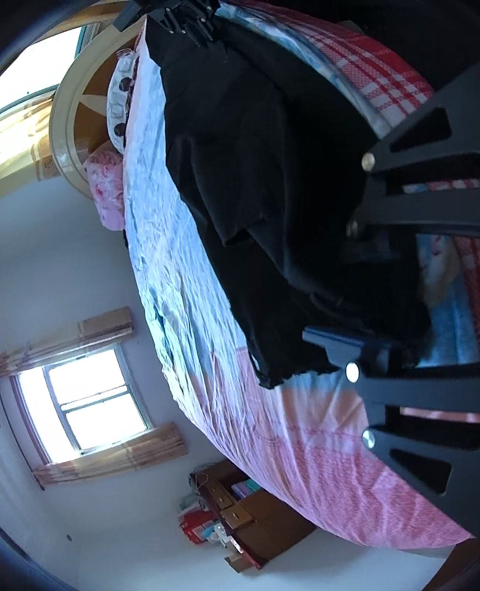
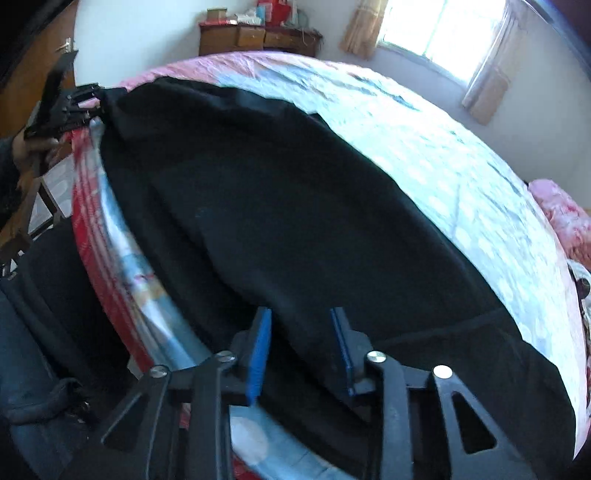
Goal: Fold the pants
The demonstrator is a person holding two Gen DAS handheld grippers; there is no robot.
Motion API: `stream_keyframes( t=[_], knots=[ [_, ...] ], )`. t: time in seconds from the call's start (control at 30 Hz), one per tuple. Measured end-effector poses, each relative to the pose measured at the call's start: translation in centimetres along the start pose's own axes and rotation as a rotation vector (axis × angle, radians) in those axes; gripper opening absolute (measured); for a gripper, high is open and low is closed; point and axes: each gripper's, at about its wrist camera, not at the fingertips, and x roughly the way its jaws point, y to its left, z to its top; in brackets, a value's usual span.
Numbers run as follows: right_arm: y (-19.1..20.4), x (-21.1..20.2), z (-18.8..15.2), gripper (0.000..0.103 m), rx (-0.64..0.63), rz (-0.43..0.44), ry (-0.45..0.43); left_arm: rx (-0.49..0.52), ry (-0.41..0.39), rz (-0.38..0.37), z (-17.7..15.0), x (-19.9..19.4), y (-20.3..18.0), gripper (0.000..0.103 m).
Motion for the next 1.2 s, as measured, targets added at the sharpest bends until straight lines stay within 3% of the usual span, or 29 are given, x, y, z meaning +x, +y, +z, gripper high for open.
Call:
stream_keyframes(
  t=[0.17, 0.33, 0.4, 0.67, 0.87, 0.93, 1.0, 1.07, 1.2],
  knots=[
    [1.2, -1.0, -0.2, 0.02, -0.047, 0.051, -0.013, 0.024, -0.014, 0.003, 0.7, -0.1, 0.4, 0.029],
    [1.3, 0.0, -1.0, 0.019, -0.029, 0.011, 0.003, 0.039, -0.015, 0.009, 0.5, 0.0, 0.5, 0.028],
    [0.7, 0.0, -0.2, 0.004, -0.001, 0.03, 0.002, 0.053, -0.018, 0.004, 0.6, -0.2, 0.4, 0.025],
    [-0.6, -3.9, 0.3, 0.002, 0.03, 0.087, -0.03, 0.075, -0.03, -0.002, -0.2, -1.4, 1.2, 0.023],
    [0.1, -1.7, -1.9, 0.002, 0.013, 0.116, 0.043, 0.082, -0.016, -0.023, -1.8, -1.1, 0.4, 0.023],
    [0.4, -1.0, -1.7, 0.002, -0.007, 0.114, 0.066, 0.074, -0.019, 0.002, -2.0, -1.0, 0.4, 0.035],
    [0.0, -1.0, -1.7, 0.003, -0.008, 0.107, 0.05, 0.099, -0.012, 0.052, -2.0, -0.9, 0.3, 0.071],
    [0.0, -0.8, -1.2, 0.003, 0.0, 0.126, 0.058, 0.113, -0.012, 0.108, -2.0, -1.2, 0.5, 0.086],
    [0.2, -1.3, -1.1, 0.004, -0.001, 0.137, 0.051, 0.152, 0.006, 0.125, -2.3, -1.6, 1.2, 0.092]
  ],
)
